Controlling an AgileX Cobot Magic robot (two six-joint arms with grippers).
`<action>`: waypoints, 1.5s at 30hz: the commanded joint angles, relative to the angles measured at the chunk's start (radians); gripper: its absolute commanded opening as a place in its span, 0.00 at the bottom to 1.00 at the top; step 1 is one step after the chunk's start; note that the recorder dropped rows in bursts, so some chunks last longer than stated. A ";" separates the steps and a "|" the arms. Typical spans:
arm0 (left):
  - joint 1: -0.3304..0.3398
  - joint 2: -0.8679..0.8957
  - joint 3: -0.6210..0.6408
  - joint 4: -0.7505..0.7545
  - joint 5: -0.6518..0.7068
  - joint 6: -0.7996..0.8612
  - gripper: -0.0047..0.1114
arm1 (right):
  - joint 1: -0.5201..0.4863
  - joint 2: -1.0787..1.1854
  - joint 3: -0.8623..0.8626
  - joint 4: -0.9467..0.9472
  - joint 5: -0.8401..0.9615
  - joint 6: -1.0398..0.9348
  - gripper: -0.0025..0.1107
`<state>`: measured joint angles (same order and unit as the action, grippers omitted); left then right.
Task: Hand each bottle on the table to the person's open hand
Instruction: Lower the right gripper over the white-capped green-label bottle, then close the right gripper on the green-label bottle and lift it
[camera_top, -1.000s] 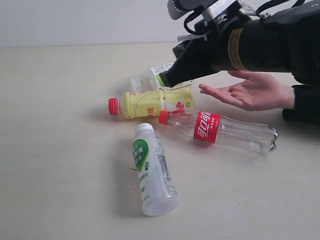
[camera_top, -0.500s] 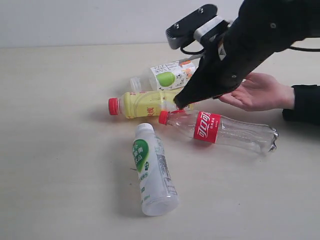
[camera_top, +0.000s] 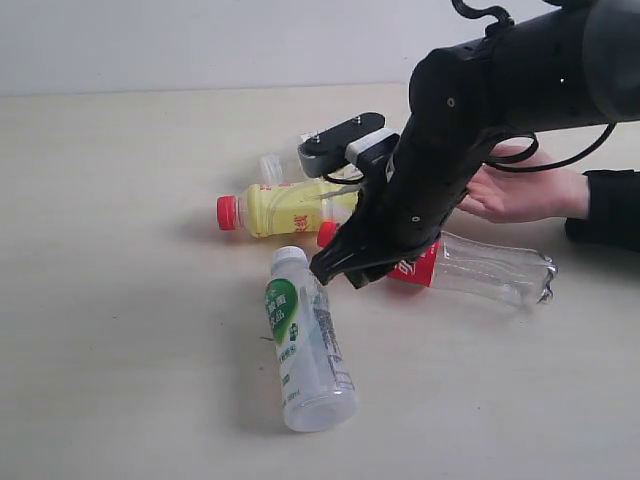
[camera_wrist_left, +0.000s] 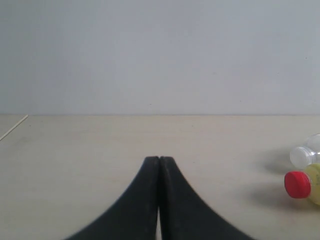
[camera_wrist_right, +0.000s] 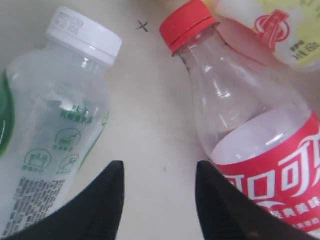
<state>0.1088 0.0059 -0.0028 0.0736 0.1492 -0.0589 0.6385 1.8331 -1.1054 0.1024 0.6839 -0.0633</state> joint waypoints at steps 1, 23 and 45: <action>0.002 -0.006 0.003 0.002 -0.002 -0.001 0.05 | 0.001 0.005 -0.011 0.003 -0.028 -0.036 0.50; 0.002 -0.006 0.003 0.002 -0.002 -0.001 0.05 | 0.014 0.005 -0.056 0.160 0.006 -0.164 0.67; 0.002 -0.006 0.003 0.002 -0.002 -0.001 0.05 | 0.176 0.033 -0.100 -0.017 0.006 0.206 0.67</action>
<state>0.1088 0.0059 -0.0028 0.0736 0.1492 -0.0589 0.8102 1.8522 -1.1981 0.0803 0.7050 0.1306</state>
